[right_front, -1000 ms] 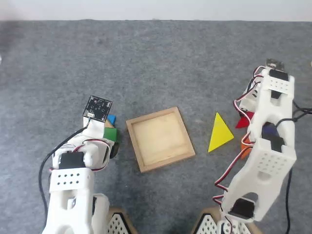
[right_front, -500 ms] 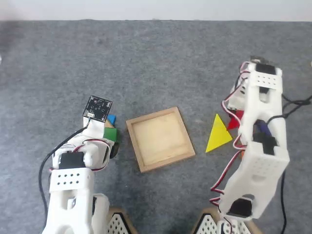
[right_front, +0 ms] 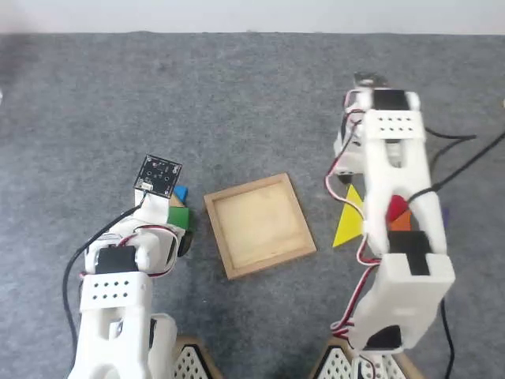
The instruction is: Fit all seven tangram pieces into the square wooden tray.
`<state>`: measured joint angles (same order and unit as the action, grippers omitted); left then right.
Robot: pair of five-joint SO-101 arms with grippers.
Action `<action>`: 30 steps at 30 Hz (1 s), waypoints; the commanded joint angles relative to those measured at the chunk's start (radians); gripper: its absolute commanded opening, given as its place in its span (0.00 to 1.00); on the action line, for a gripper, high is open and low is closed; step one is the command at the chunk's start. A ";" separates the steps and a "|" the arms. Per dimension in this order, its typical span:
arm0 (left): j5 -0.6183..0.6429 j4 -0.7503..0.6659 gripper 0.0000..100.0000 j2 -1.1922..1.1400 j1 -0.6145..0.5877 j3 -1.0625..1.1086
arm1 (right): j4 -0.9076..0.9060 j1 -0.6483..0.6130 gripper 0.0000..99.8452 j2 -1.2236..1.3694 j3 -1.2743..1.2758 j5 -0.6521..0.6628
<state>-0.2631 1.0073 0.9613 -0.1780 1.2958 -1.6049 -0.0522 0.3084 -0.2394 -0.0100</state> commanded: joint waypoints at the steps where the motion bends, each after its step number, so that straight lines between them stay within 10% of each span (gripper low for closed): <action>1: 0.020 -0.020 0.25 0.017 -0.009 0.001 | 0.050 0.120 0.22 -0.053 -0.046 0.149; 7: 0.018 -0.021 0.25 0.020 -0.008 0.002 | 0.062 0.183 0.33 0.117 -0.046 0.331; 30: 0.017 -0.021 0.25 0.020 -0.008 0.002 | 0.147 0.193 0.34 0.147 -0.043 0.310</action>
<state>-0.2631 1.0058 0.9628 -0.1780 1.3050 -1.4684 0.1227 0.5539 -0.2409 0.3107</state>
